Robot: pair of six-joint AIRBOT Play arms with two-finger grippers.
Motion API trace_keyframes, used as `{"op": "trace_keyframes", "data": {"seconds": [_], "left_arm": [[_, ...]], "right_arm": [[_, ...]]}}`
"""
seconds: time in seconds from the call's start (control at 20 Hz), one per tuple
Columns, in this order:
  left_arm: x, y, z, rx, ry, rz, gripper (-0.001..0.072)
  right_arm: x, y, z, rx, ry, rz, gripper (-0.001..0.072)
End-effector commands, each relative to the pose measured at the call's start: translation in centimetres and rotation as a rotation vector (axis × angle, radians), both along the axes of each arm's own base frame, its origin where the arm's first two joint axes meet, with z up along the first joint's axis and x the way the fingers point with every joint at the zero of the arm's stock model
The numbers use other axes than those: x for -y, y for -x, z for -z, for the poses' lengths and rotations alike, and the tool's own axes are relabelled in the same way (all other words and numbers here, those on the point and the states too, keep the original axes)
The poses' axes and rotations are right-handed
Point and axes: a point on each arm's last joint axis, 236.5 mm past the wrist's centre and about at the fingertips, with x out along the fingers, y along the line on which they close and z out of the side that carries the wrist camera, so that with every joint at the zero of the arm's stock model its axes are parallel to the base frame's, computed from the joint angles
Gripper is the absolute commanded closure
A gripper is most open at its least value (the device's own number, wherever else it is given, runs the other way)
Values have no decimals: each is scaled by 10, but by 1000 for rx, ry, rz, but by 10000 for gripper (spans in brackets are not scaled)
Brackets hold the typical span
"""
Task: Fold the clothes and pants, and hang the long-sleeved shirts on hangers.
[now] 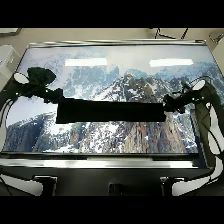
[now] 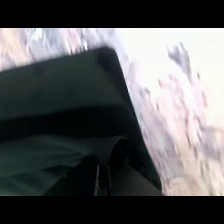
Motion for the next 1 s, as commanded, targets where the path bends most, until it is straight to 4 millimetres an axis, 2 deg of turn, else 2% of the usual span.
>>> {"op": "trace_keyframes", "data": {"seconds": [0.0,0.05,0.1,0.15,0.2,0.25,0.3,0.4,0.55,0.7,0.75,0.8,0.85,0.9,0.95], "left_arm": [[10,2,39,-133,40,9,675],[11,6,46,-163,45,13,625],[12,8,49,-178,50,15,488],[10,10,46,-183,54,16,303],[8,11,41,-183,55,27,203],[4,14,34,-183,61,41,190],[0,14,24,-178,63,41,190],[-7,11,5,-137,61,28,190],[-7,10,-20,-79,52,30,190],[1,10,-45,-24,50,44,190],[7,11,-53,-6,61,52,190],[15,11,-62,10,78,60,190],[24,12,-70,25,98,70,190],[33,12,-76,35,114,81,192],[43,11,-78,48,125,90,198]], "right_arm": [[-5,-12,14,-1,-27,32,665],[-6,-12,14,0,-31,33,611],[-7,-12,11,1,-39,36,510],[-4,-10,6,-3,-37,23,354],[3,-7,0,-1,-29,-18,180],[11,-1,-4,-12,-19,-52,36],[22,5,-4,-33,-13,-49,-5],[25,17,4,-83,-67,-19,-7],[-8,18,14,-111,-227,-46,-7],[-27,4,25,-98,-270,-13,19],[-29,-2,28,-90,-258,14,107],[-33,-9,29,-76,-253,34,334],[-39,-14,23,-57,-273,38,620],[-47,-19,12,-22,-312,21,668],[-54,-25,-5,32,-346,-17,670]]}}
